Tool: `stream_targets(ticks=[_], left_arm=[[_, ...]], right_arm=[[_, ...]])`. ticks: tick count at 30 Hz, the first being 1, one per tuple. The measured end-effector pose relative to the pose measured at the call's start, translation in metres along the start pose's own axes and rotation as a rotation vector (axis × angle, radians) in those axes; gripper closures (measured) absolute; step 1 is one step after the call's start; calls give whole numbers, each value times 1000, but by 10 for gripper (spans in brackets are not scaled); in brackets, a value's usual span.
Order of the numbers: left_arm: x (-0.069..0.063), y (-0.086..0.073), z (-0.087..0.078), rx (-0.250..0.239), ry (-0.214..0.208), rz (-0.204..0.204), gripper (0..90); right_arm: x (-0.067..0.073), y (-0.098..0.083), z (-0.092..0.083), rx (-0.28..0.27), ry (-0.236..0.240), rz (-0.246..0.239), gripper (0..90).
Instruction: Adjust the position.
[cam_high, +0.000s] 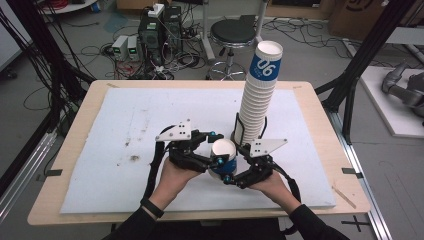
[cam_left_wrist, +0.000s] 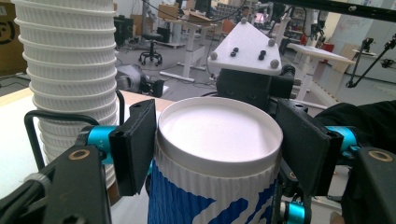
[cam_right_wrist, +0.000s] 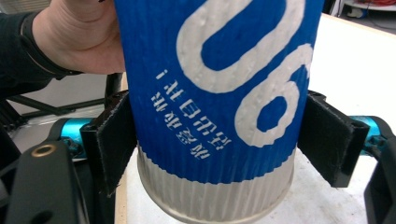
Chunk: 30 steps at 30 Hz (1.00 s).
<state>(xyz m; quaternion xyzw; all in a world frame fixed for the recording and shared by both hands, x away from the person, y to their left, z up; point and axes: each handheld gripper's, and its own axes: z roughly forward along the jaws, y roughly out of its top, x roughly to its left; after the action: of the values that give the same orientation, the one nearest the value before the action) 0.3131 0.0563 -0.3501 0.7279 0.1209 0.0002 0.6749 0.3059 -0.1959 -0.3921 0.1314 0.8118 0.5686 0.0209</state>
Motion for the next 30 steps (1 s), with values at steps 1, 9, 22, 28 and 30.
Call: stream_targets(ticks=[1, 9, 22, 28, 30], left_arm=[[0, 0, 1, -2, 1, 0, 312], [-1, 1, 1, 17, 1, -1, 305], [0, 12, 6, 235, -20, -4, 180], [0, 14, 7, 312, -7, 4, 184], [0, 13, 8, 335, 0, 13, 188]], right_arm=[[1, 0, 0, 0, 1, 0, 194], [0, 0, -1, 11, -3, -19, 225], [1, 1, -1, 76, -11, -54, 231], [0, 0, 1, 118, -5, -66, 231], [1, 1, 2, 133, -2, -59, 231]])
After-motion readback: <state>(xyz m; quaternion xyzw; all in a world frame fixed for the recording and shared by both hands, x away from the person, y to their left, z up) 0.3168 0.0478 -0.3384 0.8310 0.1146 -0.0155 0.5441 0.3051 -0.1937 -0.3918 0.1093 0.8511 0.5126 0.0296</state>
